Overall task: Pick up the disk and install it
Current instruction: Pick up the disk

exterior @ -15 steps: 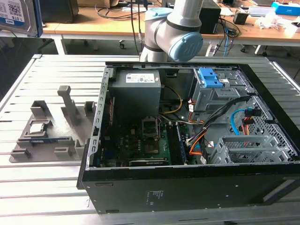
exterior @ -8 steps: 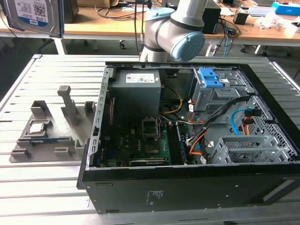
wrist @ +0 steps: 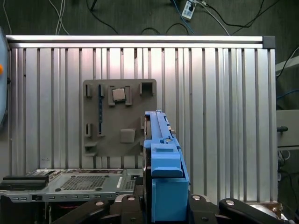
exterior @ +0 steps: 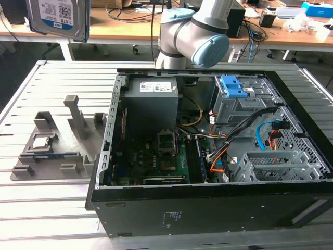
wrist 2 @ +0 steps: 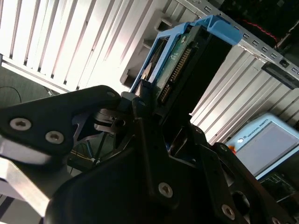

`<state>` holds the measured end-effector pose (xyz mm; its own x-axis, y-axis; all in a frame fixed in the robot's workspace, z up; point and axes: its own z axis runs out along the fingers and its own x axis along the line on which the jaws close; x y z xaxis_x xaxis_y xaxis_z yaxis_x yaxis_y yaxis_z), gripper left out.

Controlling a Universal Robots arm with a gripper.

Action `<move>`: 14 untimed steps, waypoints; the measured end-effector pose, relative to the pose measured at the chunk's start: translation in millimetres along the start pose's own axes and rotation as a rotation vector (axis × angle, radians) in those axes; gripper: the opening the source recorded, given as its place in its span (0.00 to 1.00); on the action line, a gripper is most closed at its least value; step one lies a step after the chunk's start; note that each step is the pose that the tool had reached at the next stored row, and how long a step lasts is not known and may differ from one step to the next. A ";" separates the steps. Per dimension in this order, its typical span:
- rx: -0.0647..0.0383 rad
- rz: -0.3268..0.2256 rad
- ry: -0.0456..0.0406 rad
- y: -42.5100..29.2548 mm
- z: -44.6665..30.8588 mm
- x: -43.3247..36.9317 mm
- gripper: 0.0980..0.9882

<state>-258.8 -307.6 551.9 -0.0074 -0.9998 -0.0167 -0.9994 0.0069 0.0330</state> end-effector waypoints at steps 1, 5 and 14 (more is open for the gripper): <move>0.000 0.000 0.0000 -3.9 -0.2 0.0 0.30; 0.000 0.000 0.0000 -25.5 -0.9 -0.3 0.30; 0.000 0.000 0.0000 -69.6 -2.3 -0.9 0.30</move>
<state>-189.2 -307.2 551.9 -0.0072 -0.9998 -0.0167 -0.9994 0.0066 0.0331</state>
